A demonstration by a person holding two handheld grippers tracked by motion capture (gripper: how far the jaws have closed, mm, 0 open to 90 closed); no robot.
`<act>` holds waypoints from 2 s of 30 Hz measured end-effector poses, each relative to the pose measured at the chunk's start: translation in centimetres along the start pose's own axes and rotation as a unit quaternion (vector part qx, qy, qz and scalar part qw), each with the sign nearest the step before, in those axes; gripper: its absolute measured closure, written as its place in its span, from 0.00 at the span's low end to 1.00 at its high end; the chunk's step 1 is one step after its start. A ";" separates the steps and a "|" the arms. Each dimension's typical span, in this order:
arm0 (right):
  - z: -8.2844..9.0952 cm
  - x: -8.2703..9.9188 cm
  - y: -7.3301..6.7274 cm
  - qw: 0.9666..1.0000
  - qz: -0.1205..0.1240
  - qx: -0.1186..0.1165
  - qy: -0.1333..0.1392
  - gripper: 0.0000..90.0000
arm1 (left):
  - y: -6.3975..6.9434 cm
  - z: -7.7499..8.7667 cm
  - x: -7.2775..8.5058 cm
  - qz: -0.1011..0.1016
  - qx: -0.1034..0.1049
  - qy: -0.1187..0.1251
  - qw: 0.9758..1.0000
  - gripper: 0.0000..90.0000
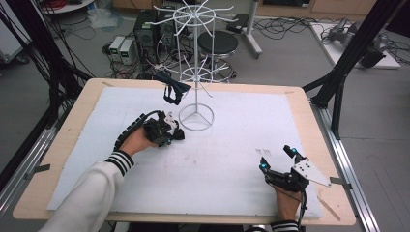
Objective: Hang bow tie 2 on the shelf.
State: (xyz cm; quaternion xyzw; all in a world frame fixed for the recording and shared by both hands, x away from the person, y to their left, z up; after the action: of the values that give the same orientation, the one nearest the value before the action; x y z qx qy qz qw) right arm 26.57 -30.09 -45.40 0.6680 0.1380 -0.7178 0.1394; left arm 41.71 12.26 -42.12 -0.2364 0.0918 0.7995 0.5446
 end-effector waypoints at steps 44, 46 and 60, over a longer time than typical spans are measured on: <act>-0.1 0.0 0.0 1.000 0.003 0.001 -0.001 0.04 | 2.6 8.0 1.9 0.070 0.015 0.296 0.952 0.86; -0.1 0.0 0.0 1.000 0.003 0.001 -0.001 0.04 | 2.7 8.4 2.0 0.075 0.014 0.308 0.948 0.86; 0.0 0.0 0.0 1.000 0.003 0.001 -0.003 0.04 | 3.3 11.0 1.6 0.074 0.008 0.358 0.931 0.86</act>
State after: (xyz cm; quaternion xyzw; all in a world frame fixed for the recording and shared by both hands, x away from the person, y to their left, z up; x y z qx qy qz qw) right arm 26.60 -30.04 -45.39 0.6665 0.1346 -0.7196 0.1411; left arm 35.13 16.71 -33.68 -0.4946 0.3045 0.6990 0.4172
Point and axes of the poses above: each handheld gripper's, and its own axes: z roughly backward along the jaws, x roughly out of its underside, y roughly to its right, the point moved 1 cm from there along -z, roughly forward along the jaws, and after that the axes turned 4 degrees about x, right-handed, at the moved point
